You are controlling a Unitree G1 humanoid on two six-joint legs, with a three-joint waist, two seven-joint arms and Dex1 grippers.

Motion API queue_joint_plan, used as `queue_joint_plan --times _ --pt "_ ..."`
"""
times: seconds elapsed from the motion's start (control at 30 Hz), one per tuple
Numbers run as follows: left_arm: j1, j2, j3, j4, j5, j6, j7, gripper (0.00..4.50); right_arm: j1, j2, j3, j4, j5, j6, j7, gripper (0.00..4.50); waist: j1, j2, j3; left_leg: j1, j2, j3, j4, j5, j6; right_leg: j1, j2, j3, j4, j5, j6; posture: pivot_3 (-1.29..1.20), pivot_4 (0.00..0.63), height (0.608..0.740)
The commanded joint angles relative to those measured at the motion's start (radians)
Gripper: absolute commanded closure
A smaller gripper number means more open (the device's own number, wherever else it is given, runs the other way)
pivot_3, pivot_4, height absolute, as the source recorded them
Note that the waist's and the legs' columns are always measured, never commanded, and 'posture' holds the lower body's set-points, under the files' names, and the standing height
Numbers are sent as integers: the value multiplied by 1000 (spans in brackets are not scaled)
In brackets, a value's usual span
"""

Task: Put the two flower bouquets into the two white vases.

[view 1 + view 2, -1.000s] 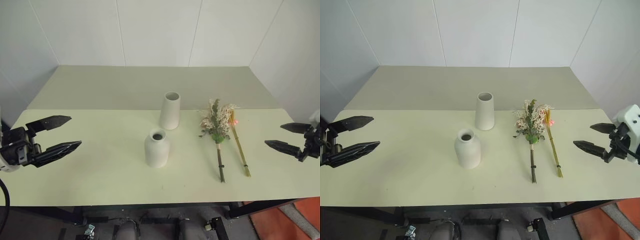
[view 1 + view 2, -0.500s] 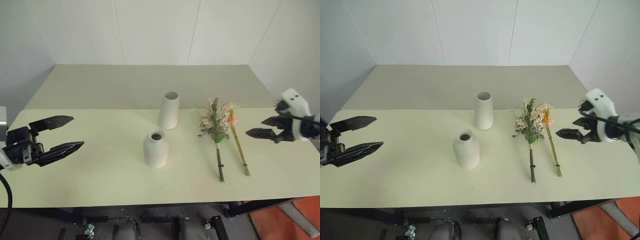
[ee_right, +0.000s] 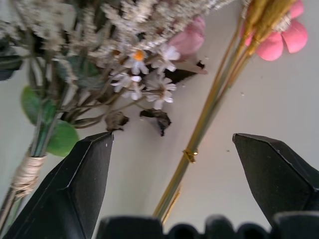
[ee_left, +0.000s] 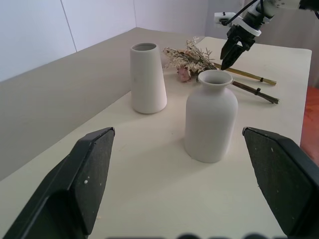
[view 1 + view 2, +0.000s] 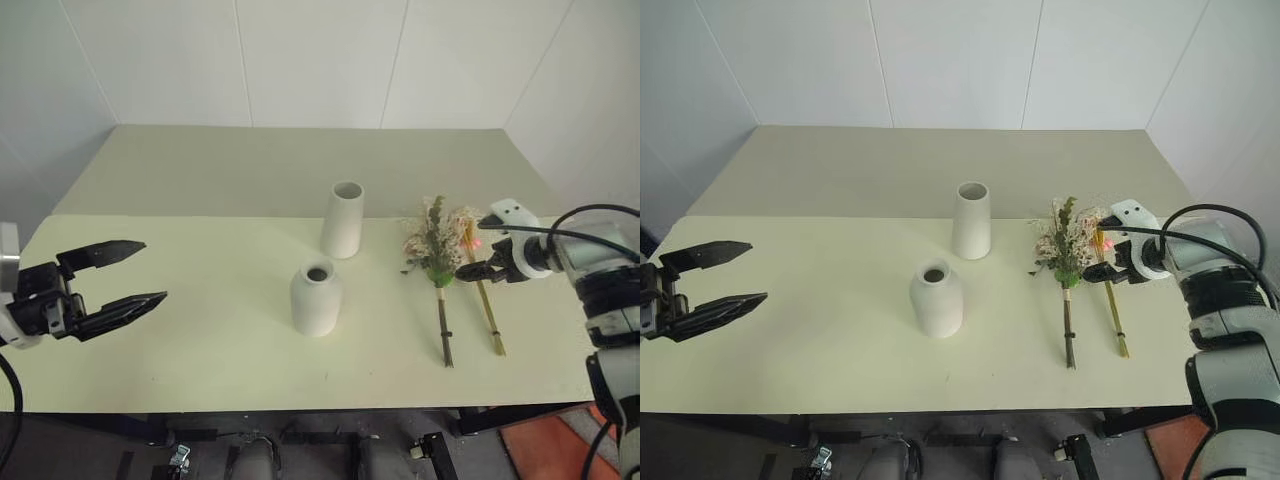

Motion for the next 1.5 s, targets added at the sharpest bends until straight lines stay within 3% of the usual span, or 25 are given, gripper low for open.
queue_joint_plan --times 0.03,0.17,0.27,0.63,0.73,0.87,1.0,1.07,1.2,1.37,1.5 --pt "11 -8 40 -38 -17 -12 11 36 -44 7 -20 66 -42 -47 -5 0 -2 0 0 0 0 0 0 0 0 0 0 0 0 0 0 0 150 740" --pt "19 -14 37 -51 -21 -12 24 36 -55 30 -22 129 -67 -54 8 0 -4 0 0 1 0 0 0 0 0 0 0 0 1 0 0 0 150 740" --pt "20 -14 32 -52 -24 -12 28 0 -65 42 -37 169 -71 -64 18 584 -6 0 0 2 0 0 0 0 0 1 0 0 1 0 0 0 150 740" --pt "13 -5 26 -49 -32 -4 35 0 -106 102 -46 326 -123 -116 -10 4468 -21 0 0 2 0 -1 0 0 0 2 0 0 1 0 1 0 150 740" --pt "19 -7 33 -54 -33 -4 35 0 -117 109 -80 360 -127 -135 -69 4468 -25 0 0 2 0 -1 0 0 0 2 1 0 1 0 1 0 150 740" --pt "17 -6 34 -53 -31 -5 39 0 -140 119 -197 368 -109 -233 -289 4468 -26 0 0 3 0 -1 0 0 0 3 0 0 1 0 1 0 150 740" --pt "10 -2 34 -47 -26 -9 43 0 -142 137 -355 303 -97 -545 -653 4468 -28 0 0 2 0 -1 0 0 0 2 1 0 1 1 1 0 150 740" --pt "4 2 34 -44 -25 -9 45 0 -117 137 -362 248 -143 -776 -771 4468 -30 0 0 2 0 -1 0 0 0 1 0 0 1 1 1 0 150 740" --pt "-9 9 29 -32 -22 -11 45 0 -112 175 -406 138 -93 -936 -738 4468 -38 0 0 2 0 -1 -1 0 0 1 1 1 1 0 1 0 150 740" --pt "-42 12 28 -17 -34 -5 53 0 -102 343 -589 -126 245 -947 -551 4468 -52 0 0 3 1 -2 -1 0 0 3 2 0 2 1 2 0 150 740" --pt "-46 12 28 -15 -26 -3 54 0 -120 484 -638 -201 393 -945 -492 4468 -51 0 0 3 1 -2 -1 0 0 3 2 0 2 1 1 0 150 740"
